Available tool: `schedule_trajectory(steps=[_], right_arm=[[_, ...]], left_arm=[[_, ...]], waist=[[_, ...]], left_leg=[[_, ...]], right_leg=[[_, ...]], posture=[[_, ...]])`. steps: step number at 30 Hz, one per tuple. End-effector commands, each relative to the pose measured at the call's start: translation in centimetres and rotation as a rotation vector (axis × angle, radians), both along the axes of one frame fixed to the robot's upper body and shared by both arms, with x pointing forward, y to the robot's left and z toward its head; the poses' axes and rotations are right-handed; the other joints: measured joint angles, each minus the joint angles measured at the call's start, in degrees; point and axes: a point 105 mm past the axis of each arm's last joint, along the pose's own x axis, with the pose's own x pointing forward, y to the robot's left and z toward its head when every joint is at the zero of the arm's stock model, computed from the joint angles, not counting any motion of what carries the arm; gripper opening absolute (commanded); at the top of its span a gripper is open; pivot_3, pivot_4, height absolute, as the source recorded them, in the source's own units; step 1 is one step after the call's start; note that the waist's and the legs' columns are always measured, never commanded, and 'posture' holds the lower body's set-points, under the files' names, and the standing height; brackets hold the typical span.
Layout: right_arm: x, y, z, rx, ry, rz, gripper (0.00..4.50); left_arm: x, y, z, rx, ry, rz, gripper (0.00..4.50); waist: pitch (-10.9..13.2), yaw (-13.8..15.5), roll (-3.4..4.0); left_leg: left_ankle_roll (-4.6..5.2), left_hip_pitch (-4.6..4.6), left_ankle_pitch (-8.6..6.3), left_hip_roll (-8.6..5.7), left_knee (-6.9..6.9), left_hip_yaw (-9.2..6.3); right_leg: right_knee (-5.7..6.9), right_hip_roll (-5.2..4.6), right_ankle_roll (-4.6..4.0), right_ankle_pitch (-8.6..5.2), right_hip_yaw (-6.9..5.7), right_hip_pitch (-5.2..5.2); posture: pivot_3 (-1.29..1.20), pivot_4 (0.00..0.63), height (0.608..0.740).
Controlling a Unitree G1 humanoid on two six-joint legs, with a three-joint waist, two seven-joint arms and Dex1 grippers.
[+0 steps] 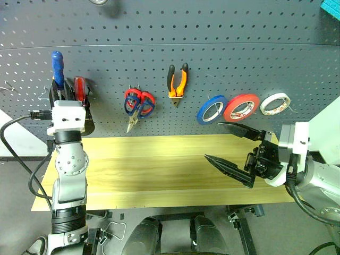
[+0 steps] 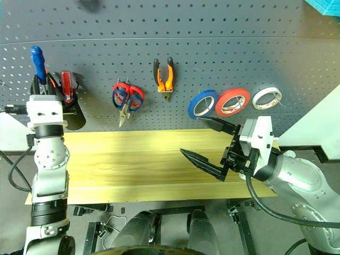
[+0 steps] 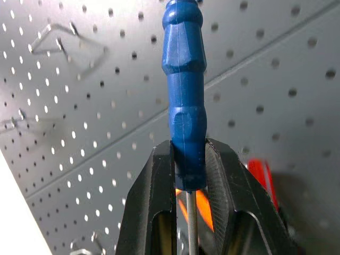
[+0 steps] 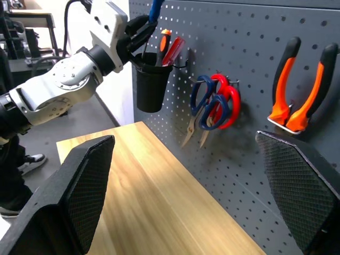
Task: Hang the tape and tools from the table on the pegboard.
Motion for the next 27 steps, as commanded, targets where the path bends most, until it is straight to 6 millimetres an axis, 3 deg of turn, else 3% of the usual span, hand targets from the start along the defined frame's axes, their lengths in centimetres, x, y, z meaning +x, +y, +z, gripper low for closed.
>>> schedule_trajectory(steps=[1,11,23,27], right_arm=[[-0.3,0.2,0.8,-0.002,-0.039,0.009,4.50],[-0.6,0.7,1.9,0.036,-0.065,0.046,4.50],[-0.5,0.8,2.0,0.040,-0.062,0.048,4.50],[-0.5,0.8,1.9,0.039,-0.062,0.047,4.50]], left_arm=[[-0.5,0.6,0.6,0.007,-0.037,0.016,0.42],[-0.6,1.1,-0.5,0.004,-0.020,0.039,0.42],[-0.5,1.1,-0.7,0.002,-0.017,0.044,4.44],[-0.4,0.2,-0.2,0.005,-0.031,-0.004,4.48]], waist=[[0.00,0.00,0.00],[-0.01,-0.07,0.00],[-0.02,0.00,-0.01],[-0.03,0.00,0.00]], left_leg=[[0.00,0.00,0.00,0.00,0.00,0.00],[0.00,0.00,0.00,0.00,0.00,0.00],[0.00,-0.01,0.00,0.01,0.00,0.00],[0.00,0.00,0.00,0.01,0.00,0.00]], right_leg=[[0.00,0.00,0.00,0.00,0.00,0.00],[0.00,-0.02,0.00,0.00,0.01,0.00],[-0.01,-0.02,-0.01,0.01,0.00,0.00],[-0.01,-0.01,-0.01,0.01,0.00,0.00]], posture=[[0.02,0.139,0.739],[0.02,0.142,0.739],[0.02,0.139,0.739],[0.02,0.136,0.739]])
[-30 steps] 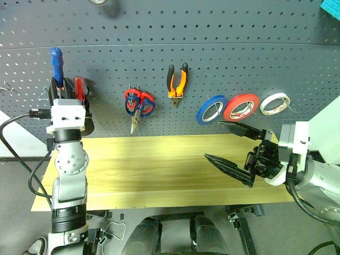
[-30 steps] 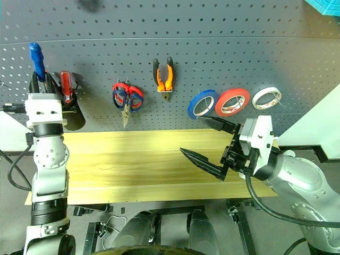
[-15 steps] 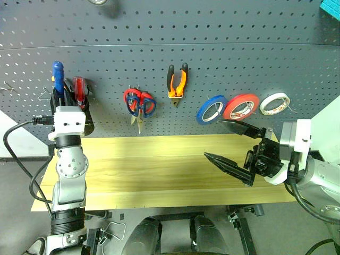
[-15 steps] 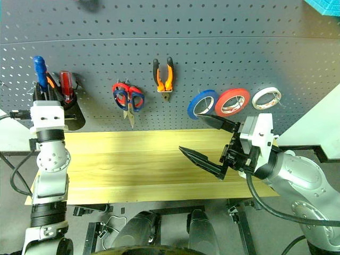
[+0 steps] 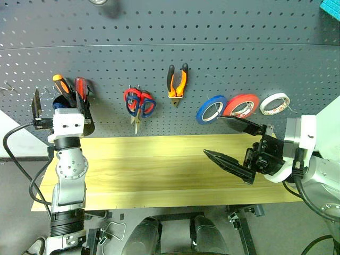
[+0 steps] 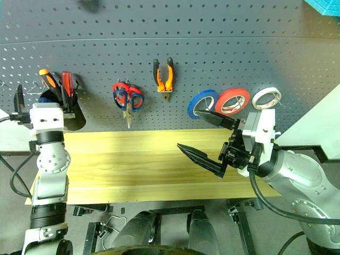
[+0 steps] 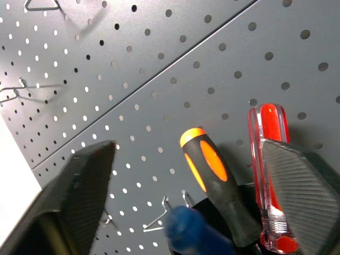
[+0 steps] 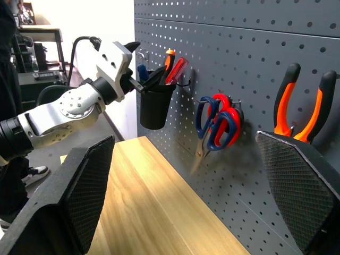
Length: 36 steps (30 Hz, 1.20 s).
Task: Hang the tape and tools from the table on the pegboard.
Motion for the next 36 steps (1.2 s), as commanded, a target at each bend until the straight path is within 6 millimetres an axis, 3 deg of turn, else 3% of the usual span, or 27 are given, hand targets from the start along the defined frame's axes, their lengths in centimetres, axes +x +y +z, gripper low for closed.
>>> schedule_trajectory(steps=[1,6,12,16,19,24,30,33,36], right_arm=[[-0.5,0.3,0.6,-0.006,-0.037,0.018,4.50],[-0.4,0.4,0.6,-0.002,-0.041,0.024,4.50],[-0.2,0.5,0.4,0.002,-0.041,0.025,4.50],[-0.2,0.4,0.2,0.007,-0.041,0.016,4.50],[-0.2,0.4,-0.3,0.011,-0.029,0.001,4.50],[0.1,0.0,-2.1,0.018,0.022,-0.060,4.50],[0.9,-0.8,-5.0,0.065,0.067,-0.229,4.50],[1.8,-2.2,-8.8,0.072,0.153,-0.425,4.50],[1.4,-2.3,-12.0,0.104,0.235,-0.540,4.50]], left_arm=[[-0.3,-1.6,1.8,0.012,-0.062,-0.087,4.48],[-1.0,-6.2,5.4,0.068,-0.164,-0.285,4.48],[-1.8,-10.4,9.7,0.075,-0.257,-0.471,4.48],[-1.7,-13.3,10.3,0.080,-0.192,-0.649,4.48],[-1.4,-16.2,8.1,0.109,-0.004,-0.850,4.48],[-1.6,-18.8,1.3,0.151,0.336,-1.057,4.48],[-1.6,-18.0,-5.1,0.010,0.547,-1.109,4.48],[-2.0,-17.0,-8.9,-0.127,0.680,-1.148,4.48],[-2.8,-14.8,-13.0,-0.196,0.809,-1.074,4.48]], waist=[[-0.01,0.03,0.00],[-0.04,0.17,-0.05],[-0.28,-0.07,0.02],[-0.41,0.02,0.09],[-0.49,0.03,0.13],[-0.81,-0.13,0.39],[-1.16,-0.12,0.52],[-1.65,-0.18,0.61],[-2.23,-0.47,0.85]], left_leg=[[0.00,0.00,0.00,0.00,0.00,0.00],[0.00,-0.03,0.00,-0.01,0.02,0.00],[-0.01,-0.01,0.00,-0.01,0.03,0.04],[-0.01,-0.01,0.01,-0.01,0.04,0.05],[-0.01,-0.01,0.01,-0.01,0.04,0.06],[-0.01,0.03,0.01,0.00,0.02,0.11],[0.00,0.08,0.01,0.01,0.04,0.11],[0.00,0.10,0.01,0.01,0.03,0.11],[0.00,0.11,0.00,0.01,0.01,0.10]], right_leg=[[0.00,0.00,0.00,0.00,0.00,0.00],[-0.01,0.00,0.01,0.00,-0.01,0.00],[0.00,0.02,0.01,0.02,0.00,0.00],[0.00,0.04,0.01,0.02,0.02,0.00],[0.01,0.05,0.01,0.02,0.02,0.01],[0.00,0.06,0.01,0.01,0.07,0.00],[0.03,0.07,0.00,0.03,0.07,0.05],[0.02,0.07,0.00,0.03,0.07,0.07],[0.01,0.08,0.00,0.02,0.08,0.06]], posture=[[0.02,0.135,0.739],[0.04,0.127,0.739],[0.04,0.115,0.739],[0.04,0.113,0.739],[0.04,0.109,0.739],[0.04,0.103,0.739],[0.01,0.099,0.739],[0.00,0.098,0.739],[-0.01,0.100,0.739]])
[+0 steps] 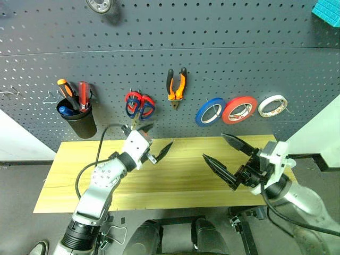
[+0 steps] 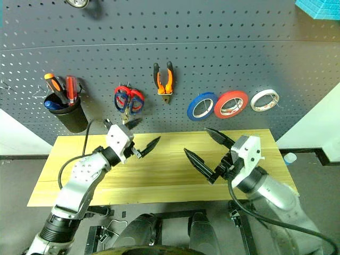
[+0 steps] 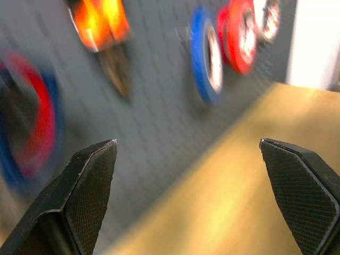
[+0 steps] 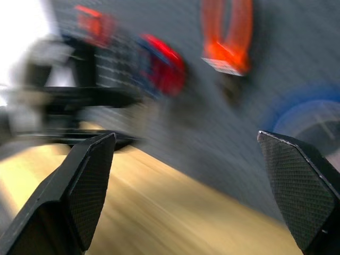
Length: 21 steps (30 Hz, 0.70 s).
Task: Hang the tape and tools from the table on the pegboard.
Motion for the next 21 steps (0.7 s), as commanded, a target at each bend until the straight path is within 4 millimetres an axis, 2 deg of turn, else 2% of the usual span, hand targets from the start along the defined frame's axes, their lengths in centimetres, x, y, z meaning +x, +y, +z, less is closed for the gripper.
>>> schedule_trajectory(steps=[1,6,9,11,13,16,21], right_arm=[[-0.4,0.1,-1.9,-0.024,0.002,-0.088,4.50],[-1.3,-0.6,-5.9,0.024,0.130,-0.198,4.50],[-2.3,-1.3,-8.1,-0.002,0.191,-0.252,4.50],[-3.3,-1.9,-9.6,0.004,0.230,-0.281,4.50],[-4.3,-2.4,-10.9,0.014,0.257,-0.309,4.50],[-5.1,-2.7,-12.3,0.020,0.280,-0.329,4.50],[-5.3,-2.9,-13.5,0.027,0.292,-0.345,4.50]], left_arm=[[-0.6,2.2,-2.5,0.017,0.076,0.059,4.48],[-2.0,5.1,-6.2,-0.003,0.216,0.184,4.48],[-3.0,6.9,-7.1,-0.021,0.246,0.270,4.48],[-4.6,7.9,-8.1,-0.011,0.289,0.303,4.48],[-5.9,8.4,-8.7,-0.021,0.328,0.322,4.48],[-6.9,9.2,-9.5,-0.050,0.371,0.373,4.48],[-7.1,8.8,-10.4,-0.056,0.381,0.398,4.48]], waist=[[-0.09,-0.38,0.18],[-0.46,-1.31,0.42],[-0.64,-1.33,0.58],[-0.69,-1.33,0.60],[-0.78,-1.36,0.62],[-0.80,-1.18,0.59],[-0.82,-1.23,0.62]], left_leg=[[0.00,0.00,0.00,-0.01,0.00,0.02],[0.01,0.29,0.00,0.00,0.01,0.02],[0.05,0.96,-0.05,0.03,-0.08,-0.02],[0.08,1.00,-0.07,0.03,-0.09,-0.03],[0.08,1.00,-0.07,0.03,-0.09,-0.02],[0.10,0.97,-0.09,0.03,-0.09,-0.04],[-0.10,0.91,-0.24,0.07,-0.10,-0.10]], right_leg=[[0.01,-0.01,0.00,0.00,0.03,0.00],[0.01,0.03,0.01,-0.02,0.05,0.32],[-0.09,0.03,0.16,-0.29,0.03,1.04],[-0.12,0.00,0.16,-0.40,0.03,1.12],[-0.15,-0.01,0.15,-0.41,0.04,1.12],[-0.16,-0.07,0.13,-0.44,0.05,1.12],[-0.19,-0.10,-0.02,-0.57,0.01,1.50]], posture=[[-0.01,0.098,0.739],[0.01,0.083,0.739],[0.02,0.076,0.739],[0.03,0.077,0.739],[0.03,0.077,0.739],[0.06,0.078,0.739],[0.07,0.075,0.739]])
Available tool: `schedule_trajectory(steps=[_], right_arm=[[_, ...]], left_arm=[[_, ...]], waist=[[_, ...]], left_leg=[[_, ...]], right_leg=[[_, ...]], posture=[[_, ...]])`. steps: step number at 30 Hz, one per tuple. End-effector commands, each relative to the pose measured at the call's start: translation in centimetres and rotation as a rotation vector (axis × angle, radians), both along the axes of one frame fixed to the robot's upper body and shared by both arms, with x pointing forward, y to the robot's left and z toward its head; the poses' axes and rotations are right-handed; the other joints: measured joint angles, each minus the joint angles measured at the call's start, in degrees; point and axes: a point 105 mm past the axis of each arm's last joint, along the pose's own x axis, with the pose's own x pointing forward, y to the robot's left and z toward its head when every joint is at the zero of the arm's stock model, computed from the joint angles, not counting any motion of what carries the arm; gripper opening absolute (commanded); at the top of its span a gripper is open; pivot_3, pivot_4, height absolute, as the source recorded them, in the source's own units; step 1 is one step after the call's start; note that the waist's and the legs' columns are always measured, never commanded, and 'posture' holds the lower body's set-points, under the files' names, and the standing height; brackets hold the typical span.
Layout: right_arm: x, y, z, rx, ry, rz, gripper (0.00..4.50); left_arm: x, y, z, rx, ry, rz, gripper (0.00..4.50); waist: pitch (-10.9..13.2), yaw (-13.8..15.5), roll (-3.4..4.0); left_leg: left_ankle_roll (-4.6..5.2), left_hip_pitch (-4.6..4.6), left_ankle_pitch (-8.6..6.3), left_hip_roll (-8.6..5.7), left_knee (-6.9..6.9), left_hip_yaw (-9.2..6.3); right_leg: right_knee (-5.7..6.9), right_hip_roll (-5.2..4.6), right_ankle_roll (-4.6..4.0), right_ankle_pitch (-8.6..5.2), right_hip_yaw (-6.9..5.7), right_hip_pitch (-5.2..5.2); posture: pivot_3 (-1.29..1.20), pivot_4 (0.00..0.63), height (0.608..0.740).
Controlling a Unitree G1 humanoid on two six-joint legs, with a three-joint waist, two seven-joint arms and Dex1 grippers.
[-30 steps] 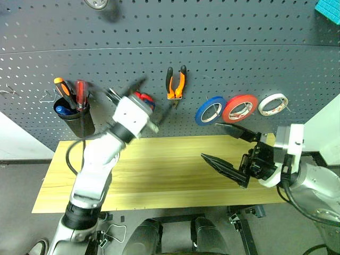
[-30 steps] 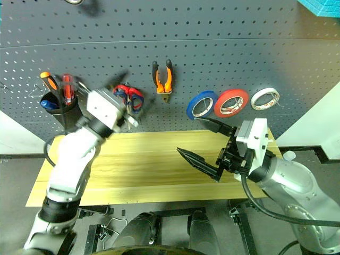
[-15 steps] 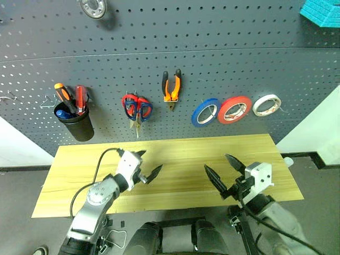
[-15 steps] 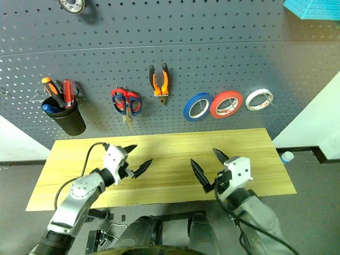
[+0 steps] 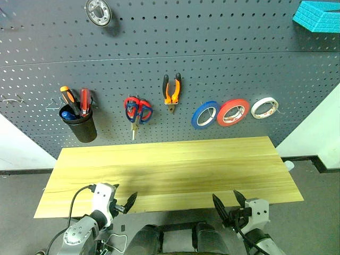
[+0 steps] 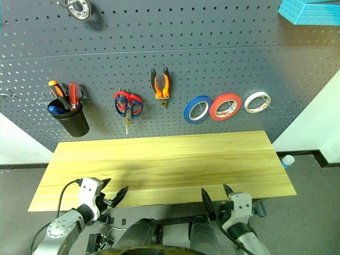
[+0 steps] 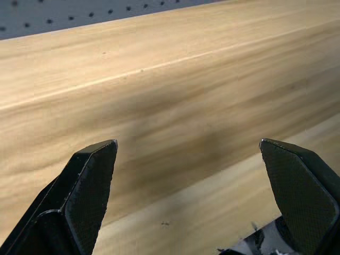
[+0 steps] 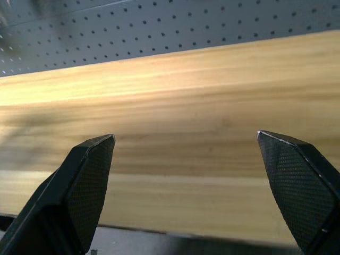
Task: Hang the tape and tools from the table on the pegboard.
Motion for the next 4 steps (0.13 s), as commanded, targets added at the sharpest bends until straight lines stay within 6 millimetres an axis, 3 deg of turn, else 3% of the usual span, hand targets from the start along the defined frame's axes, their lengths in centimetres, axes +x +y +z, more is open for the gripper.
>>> schedule_trajectory(steps=[1,4], right_arm=[[0.34,-0.11,0.35,-0.009,-0.043,-0.006,4.50],[0.41,0.20,0.58,-0.002,-0.052,0.004,4.50]], left_arm=[[0.68,0.07,0.75,0.000,-0.045,0.023,4.48],[0.90,0.30,0.86,-0.018,-0.043,0.039,4.48]], waist=[[-0.01,-0.03,0.01],[-0.02,-0.01,0.02]], left_leg=[[-0.01,0.00,0.00,0.00,0.00,0.00],[-0.01,-0.01,-0.04,0.00,0.00,0.00]], right_leg=[[0.00,0.00,0.00,0.00,0.00,0.00],[-0.01,-0.01,0.00,-0.03,0.00,-0.02]], posture=[[0.07,0.075,0.739],[0.07,0.074,0.739]])
